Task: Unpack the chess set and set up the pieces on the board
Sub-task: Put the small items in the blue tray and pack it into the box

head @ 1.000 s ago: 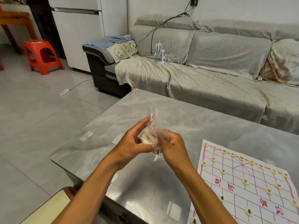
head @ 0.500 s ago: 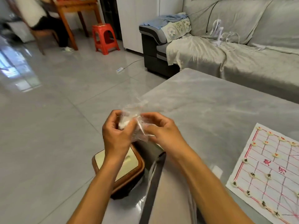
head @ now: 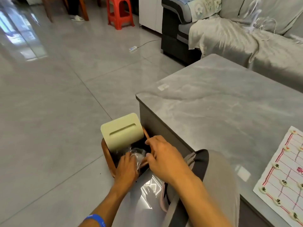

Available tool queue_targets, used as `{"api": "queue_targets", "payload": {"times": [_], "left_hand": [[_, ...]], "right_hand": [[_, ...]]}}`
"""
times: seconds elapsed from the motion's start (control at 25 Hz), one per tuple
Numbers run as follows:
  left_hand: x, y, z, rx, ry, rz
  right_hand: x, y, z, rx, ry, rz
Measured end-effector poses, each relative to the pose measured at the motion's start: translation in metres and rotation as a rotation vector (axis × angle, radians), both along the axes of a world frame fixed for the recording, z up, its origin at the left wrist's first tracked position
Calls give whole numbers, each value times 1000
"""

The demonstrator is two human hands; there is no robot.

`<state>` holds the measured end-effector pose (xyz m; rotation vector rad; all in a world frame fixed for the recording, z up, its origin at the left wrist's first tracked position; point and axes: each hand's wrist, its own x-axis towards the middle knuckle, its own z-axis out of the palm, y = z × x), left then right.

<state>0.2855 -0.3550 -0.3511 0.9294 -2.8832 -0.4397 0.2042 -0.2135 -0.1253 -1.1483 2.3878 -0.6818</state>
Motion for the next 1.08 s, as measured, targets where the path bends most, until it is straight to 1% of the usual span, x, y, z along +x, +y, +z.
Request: {"api": "queue_targets", "payload": {"times": [0.12, 0.2, 0.28, 0.32, 0.36, 0.4, 0.44, 0.52, 0.56, 0.6, 0.72, 0.76, 0.84, 0.88, 0.92, 0.96, 1.0, 1.04, 1.08], "left_hand": [[-9, -9, -12, 200, -59, 73], [-19, -18, -6, 263, -83, 94], [-26, -28, -1, 163, -13, 198], [-26, -29, 3, 163, 67, 263], [-25, -29, 8, 224, 153, 295], [-25, -28, 10, 333, 212, 290], [-25, -26, 9, 437, 213, 236], [-25, -24, 4, 580, 15, 29], [-26, -25, 1, 582, -99, -38], [-26, -27, -3, 587, -165, -62], [-29, -30, -8, 601, -187, -21], [-30, -32, -10, 618, -222, -27], [-26, -32, -14, 748, -358, -46], [-24, -32, -13, 818, -390, -56], [-21, -29, -8, 866, -366, -49], [-17, -24, 3, 870, -295, -46], [-14, -20, 16, 817, -156, -57], [-11, -17, 28, 683, 31, -57], [-11, -17, 40, 448, 243, -69]], "right_hand": [[1, -5, -3, -12, -8, 7], [1, -8, -4, 6, -3, 15], [1, -7, -5, 26, 7, 19], [1, -7, -5, 30, 10, 20], [1, -6, -4, 26, 11, 20], [1, -6, -4, 17, 9, 21], [2, -6, -4, 7, 6, 22], [2, -7, -5, 4, 11, 26], [2, -7, -6, 8, 16, 28], [2, -6, -6, 14, 20, 35], [4, -4, -9, 34, 31, 66], [4, -4, -9, 38, 31, 75], [4, -5, -9, 56, 31, 95], [4, -4, -10, 67, 28, 104], [4, -3, -11, 74, 24, 113], [5, -2, -11, 75, 22, 120], [6, -1, -11, 69, 26, 127], [6, -1, -11, 58, 33, 134], [6, 0, -11, 44, 41, 139]]}}
